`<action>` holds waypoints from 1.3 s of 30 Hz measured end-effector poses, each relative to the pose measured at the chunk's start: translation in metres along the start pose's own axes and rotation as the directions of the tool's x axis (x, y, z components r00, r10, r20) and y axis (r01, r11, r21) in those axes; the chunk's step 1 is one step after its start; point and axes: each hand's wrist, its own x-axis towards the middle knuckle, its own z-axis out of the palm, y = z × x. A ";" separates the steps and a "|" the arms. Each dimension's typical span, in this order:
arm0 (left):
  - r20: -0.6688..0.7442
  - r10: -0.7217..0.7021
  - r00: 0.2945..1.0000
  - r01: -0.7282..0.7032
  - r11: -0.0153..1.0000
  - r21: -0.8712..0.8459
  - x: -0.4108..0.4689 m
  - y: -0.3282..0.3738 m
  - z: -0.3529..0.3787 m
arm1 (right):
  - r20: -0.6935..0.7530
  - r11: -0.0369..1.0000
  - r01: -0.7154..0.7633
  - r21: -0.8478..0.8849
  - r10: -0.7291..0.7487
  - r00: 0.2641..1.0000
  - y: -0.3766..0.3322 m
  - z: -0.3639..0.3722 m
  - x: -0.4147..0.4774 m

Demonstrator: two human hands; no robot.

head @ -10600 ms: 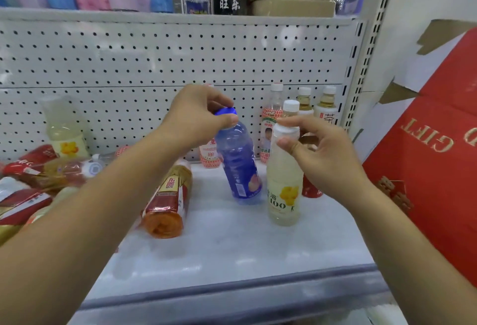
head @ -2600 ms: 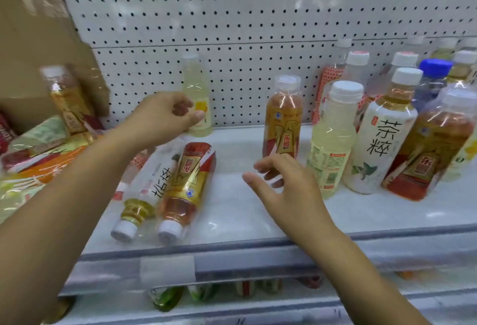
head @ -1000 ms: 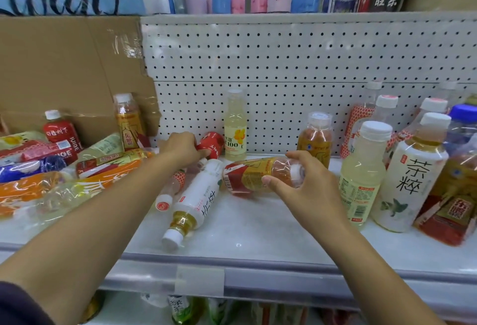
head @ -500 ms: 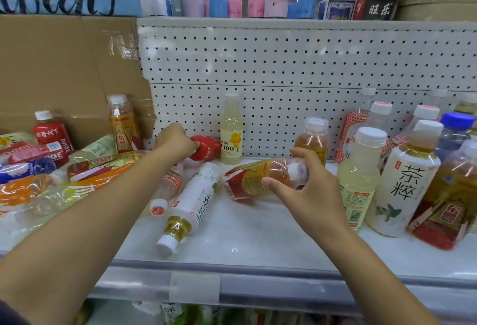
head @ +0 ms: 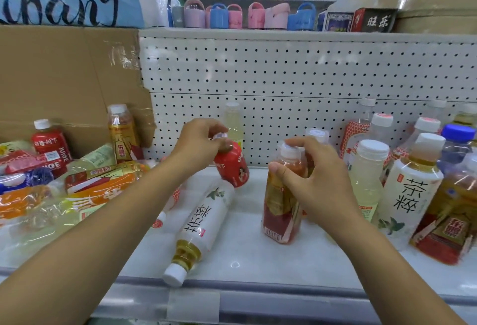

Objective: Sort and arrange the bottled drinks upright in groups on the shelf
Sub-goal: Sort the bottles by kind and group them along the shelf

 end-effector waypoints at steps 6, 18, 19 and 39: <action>0.180 0.107 0.978 -0.092 0.992 -0.091 -0.005 0.026 0.031 | -0.023 0.998 0.006 -0.065 -0.007 1.000 0.010 -0.008 0.004; 0.123 -0.010 0.992 0.026 0.992 -0.127 -0.044 0.008 0.013 | -0.261 0.951 0.285 -0.119 -0.307 0.915 0.001 0.043 -0.067; 0.066 -0.062 0.996 0.070 0.991 -0.112 -0.052 -0.001 0.005 | -0.167 0.959 0.278 -0.056 -0.284 0.944 -0.003 0.051 -0.073; -0.028 -0.357 0.934 0.301 0.738 0.604 -0.103 -0.093 -0.037 | 0.664 0.912 0.408 0.034 -0.325 0.673 -0.026 0.108 -0.069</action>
